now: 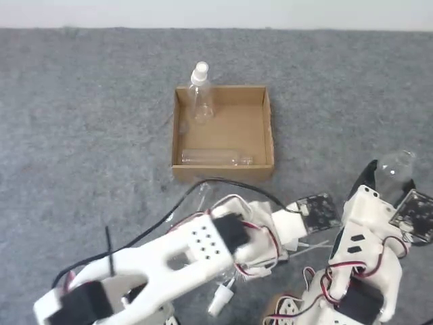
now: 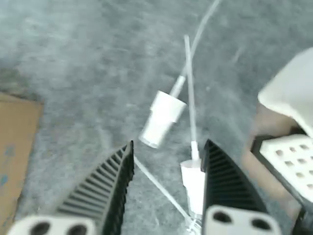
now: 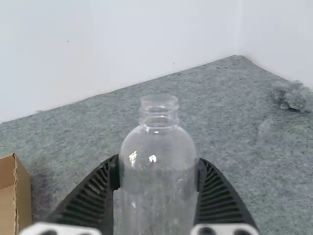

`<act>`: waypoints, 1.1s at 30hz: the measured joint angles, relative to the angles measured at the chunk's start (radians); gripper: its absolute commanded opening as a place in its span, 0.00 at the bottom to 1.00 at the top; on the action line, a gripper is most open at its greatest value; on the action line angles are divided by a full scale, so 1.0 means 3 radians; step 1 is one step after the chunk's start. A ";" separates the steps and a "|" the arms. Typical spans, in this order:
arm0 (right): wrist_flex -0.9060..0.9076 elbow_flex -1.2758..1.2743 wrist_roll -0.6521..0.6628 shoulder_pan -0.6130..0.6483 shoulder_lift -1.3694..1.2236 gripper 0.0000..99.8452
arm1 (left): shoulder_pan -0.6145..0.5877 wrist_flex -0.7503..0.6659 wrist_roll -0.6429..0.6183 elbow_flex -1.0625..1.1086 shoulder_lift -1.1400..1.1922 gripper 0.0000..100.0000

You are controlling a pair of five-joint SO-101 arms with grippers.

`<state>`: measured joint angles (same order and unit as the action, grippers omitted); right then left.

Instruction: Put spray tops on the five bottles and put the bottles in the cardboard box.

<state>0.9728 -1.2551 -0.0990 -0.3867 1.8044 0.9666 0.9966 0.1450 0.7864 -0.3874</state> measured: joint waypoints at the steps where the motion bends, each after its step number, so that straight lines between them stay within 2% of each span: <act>1: 0.0000 -0.0015 0.0000 0.0000 0.0010 0.06 | 0.0031 0.0000 0.0000 -0.0020 0.0087 0.21; 8: -0.0061 -0.0087 0.0000 -0.0020 -0.0041 0.06 | 0.0077 0.0000 -0.0061 -0.0179 0.0517 0.21; 14: -0.0087 -0.0174 0.0000 -0.0026 -0.0046 0.06 | 0.0077 -0.0031 -0.0061 -0.0205 0.0690 0.09; 24: -0.0087 -0.0179 0.0005 -0.0031 -0.0051 0.06 | 0.0077 -0.0097 -0.0061 -0.0230 0.0798 0.02; 33: -0.0092 -0.0179 0.0005 -0.0082 -0.0051 0.06 | 0.0077 0.0102 -0.0061 -0.0358 0.0798 0.08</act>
<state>0.9452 -1.3088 -0.0974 -0.4112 1.7891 0.9897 1.0273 0.1266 0.6790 -0.1481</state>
